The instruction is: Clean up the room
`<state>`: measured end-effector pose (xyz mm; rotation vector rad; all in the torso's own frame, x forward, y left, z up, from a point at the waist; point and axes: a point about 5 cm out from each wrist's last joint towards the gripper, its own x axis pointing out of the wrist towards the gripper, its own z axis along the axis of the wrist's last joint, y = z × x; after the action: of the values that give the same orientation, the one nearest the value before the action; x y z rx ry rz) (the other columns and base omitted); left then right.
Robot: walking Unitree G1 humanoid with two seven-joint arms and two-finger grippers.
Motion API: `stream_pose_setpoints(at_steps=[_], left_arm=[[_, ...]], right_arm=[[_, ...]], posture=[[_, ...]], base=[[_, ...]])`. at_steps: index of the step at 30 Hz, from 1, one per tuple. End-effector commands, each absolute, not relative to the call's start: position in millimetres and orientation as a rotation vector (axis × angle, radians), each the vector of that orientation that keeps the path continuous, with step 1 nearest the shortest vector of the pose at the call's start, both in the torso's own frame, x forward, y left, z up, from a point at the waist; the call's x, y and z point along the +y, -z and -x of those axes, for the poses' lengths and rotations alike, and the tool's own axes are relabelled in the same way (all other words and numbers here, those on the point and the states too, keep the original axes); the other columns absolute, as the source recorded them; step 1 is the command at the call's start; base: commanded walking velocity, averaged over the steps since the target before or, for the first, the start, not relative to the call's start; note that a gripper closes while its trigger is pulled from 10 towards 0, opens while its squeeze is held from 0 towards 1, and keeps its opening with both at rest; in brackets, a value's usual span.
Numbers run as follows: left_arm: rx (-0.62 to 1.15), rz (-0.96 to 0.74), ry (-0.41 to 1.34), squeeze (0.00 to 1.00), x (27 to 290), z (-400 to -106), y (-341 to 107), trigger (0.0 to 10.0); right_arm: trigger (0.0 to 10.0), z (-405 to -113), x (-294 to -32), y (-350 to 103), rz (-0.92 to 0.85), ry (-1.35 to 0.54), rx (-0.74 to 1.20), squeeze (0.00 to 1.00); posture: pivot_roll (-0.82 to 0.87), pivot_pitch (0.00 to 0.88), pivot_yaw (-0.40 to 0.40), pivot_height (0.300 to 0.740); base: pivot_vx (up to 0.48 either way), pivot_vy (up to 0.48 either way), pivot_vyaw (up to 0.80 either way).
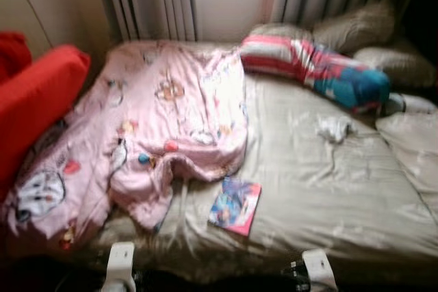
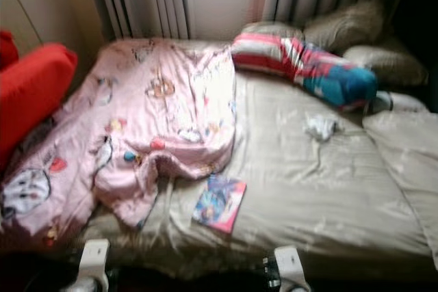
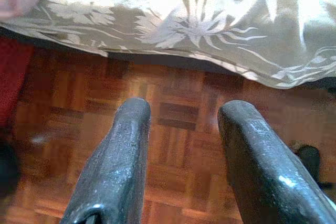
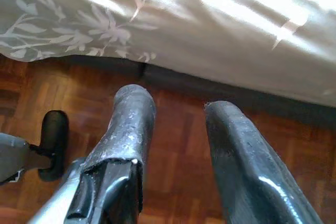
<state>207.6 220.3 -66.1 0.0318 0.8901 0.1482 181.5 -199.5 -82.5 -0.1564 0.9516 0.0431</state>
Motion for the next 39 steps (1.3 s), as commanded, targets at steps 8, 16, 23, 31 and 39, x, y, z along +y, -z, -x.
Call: stream_pose_setpoints(at_steps=[8, 16, 23, 31, 39], left_arm=[[0.902, -0.045, -0.143, 0.0, 220.6, -205.5, 67.3, 10.0], [0.904, -0.049, -0.137, 0.0, 220.7, -205.0, 67.5, 10.0], [0.904, -0.058, -0.127, 0.0, 220.8, -204.8, 67.6, 10.0], [0.891, -0.028, -0.131, 0.0, 219.5, -205.6, 67.2, 10.0], [0.879, -0.06, -0.14, 0.0, 220.5, -207.3, 65.9, 10.0]], right_arm=[[10.0, -179.9, -199.3, 83.4, 0.16, -0.047, 0.96, 0.0], [10.0, -179.5, -198.7, 83.7, 0.161, -0.05, 0.96, 0.0], [10.0, -178.9, -198.1, 84.1, 0.155, -0.048, 0.962, 0.0], [10.0, -179.3, -198.7, 83.7, 0.157, -0.05, 0.961, 0.0], [10.0, -179.9, -199.7, 83.4, 0.157, -0.045, 0.961, 0.0]], posture=[[-0.03, 0.0, 0.01, 0.74], [-0.04, 0.0, 0.013, 0.74], [-0.04, 0.0, 0.013, 0.74], [-0.03, 0.0, 0.004, 0.74], [-0.03, 0.0, -0.001, 0.74]], base=[[0.0, 0.346, 0.0], [0.0, 0.345, 0.0], [0.0, 0.086, 0.0], [0.0, 0.0, 0.0], [0.0, -0.041, 0.0]])
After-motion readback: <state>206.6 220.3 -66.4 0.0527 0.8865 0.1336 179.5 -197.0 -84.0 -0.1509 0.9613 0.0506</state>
